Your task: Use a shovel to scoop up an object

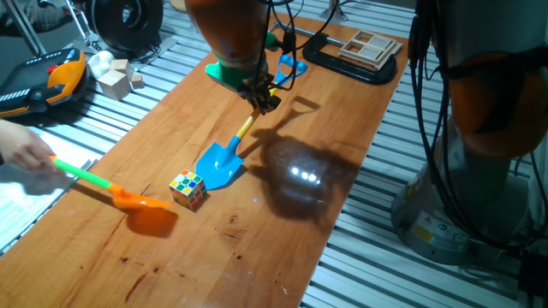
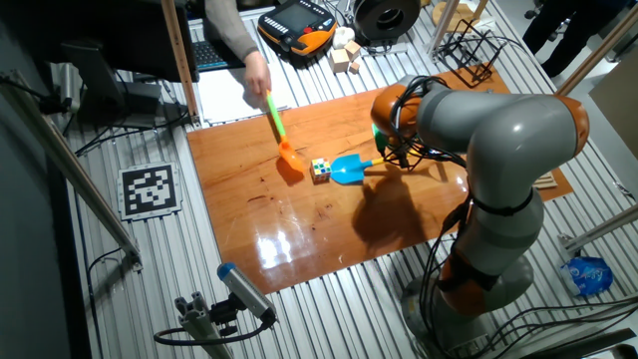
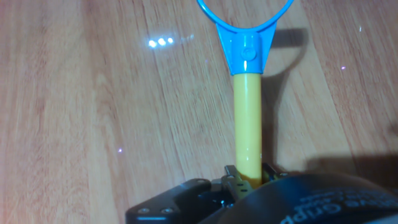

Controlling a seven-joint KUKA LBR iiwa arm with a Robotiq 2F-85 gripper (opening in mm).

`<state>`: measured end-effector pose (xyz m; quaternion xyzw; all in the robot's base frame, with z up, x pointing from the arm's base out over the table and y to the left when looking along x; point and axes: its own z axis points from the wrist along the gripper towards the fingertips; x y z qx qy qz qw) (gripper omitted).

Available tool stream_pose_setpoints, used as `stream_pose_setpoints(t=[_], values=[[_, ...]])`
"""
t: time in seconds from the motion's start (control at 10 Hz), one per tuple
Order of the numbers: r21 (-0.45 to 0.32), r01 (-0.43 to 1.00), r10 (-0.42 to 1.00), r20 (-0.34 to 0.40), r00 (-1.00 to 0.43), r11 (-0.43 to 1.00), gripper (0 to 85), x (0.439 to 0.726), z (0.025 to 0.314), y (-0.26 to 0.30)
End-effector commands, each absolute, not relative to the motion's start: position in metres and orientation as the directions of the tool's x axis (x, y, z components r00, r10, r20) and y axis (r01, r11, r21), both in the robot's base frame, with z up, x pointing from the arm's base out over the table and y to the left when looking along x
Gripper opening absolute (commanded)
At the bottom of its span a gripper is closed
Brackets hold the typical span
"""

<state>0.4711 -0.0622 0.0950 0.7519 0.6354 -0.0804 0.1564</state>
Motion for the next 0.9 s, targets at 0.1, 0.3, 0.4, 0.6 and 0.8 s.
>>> stream_pose_setpoints(t=[0.1, 0.3, 0.4, 0.6, 0.8], values=[[0.134, 0.981, 0.927, -0.331, 0.178, -0.141, 0.0, 0.47, 0.098, -0.057], [0.142, 0.98, 0.92, -0.345, 0.184, -0.143, 0.0, 0.468, 0.101, -0.052], [0.151, 0.978, 0.917, -0.35, 0.192, -0.147, 0.0, 0.468, 0.101, -0.05], [0.161, 0.975, 0.911, -0.359, 0.204, -0.154, 0.0, 0.466, 0.098, -0.045], [0.162, 0.974, 0.915, -0.348, 0.205, -0.157, 0.0, 0.466, 0.097, -0.045]])
